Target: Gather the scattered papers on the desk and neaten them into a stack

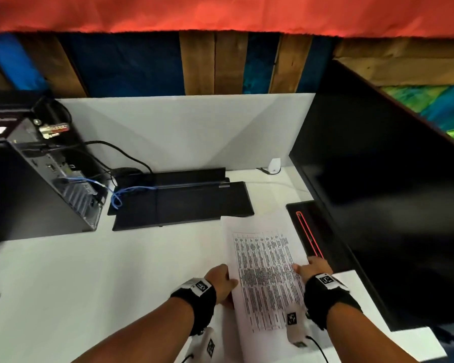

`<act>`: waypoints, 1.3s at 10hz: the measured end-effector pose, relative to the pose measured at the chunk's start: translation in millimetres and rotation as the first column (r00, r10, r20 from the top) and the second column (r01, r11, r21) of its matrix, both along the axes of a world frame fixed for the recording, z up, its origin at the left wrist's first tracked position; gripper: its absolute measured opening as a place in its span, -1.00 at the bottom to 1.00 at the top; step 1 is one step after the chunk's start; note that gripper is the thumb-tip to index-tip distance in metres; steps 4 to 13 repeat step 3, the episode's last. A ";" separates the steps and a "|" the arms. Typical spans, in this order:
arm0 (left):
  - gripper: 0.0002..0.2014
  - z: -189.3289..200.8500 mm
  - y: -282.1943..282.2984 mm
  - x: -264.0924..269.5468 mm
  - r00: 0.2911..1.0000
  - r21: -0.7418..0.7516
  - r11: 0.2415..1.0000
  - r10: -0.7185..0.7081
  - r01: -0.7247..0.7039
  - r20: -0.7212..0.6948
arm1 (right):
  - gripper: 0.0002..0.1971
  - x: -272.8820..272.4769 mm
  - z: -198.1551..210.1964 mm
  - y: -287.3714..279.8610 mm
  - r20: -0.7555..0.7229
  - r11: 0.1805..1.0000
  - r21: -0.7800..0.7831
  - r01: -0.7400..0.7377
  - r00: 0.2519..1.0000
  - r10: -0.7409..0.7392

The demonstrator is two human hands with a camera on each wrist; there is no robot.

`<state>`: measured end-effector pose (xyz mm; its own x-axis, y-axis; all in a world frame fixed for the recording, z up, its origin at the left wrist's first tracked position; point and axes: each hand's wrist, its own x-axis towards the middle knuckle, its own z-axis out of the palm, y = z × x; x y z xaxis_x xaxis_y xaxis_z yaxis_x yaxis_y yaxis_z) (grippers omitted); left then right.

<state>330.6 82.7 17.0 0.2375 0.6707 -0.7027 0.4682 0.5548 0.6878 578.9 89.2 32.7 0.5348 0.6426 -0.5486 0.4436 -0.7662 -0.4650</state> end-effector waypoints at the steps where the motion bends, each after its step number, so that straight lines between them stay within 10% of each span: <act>1: -0.78 -7.3 -1.3 0.3 0.999 0.025 1.000 0.008 -0.007 -0.032 | -0.55 1.8 -6.3 0.9 0.056 0.999 -0.027 -0.038 0.998 0.040; 3: -0.87 -9.0 -8.2 -21.6 0.994 0.144 0.985 0.100 -0.091 -0.054 | -0.31 -15.9 -5.8 -8.8 0.284 0.987 -0.054 -0.148 0.946 0.158; 13: -0.87 -9.0 -8.2 -21.6 0.994 0.144 0.985 0.100 -0.091 -0.054 | -0.31 -15.9 -5.8 -8.8 0.284 0.987 -0.054 -0.148 0.946 0.158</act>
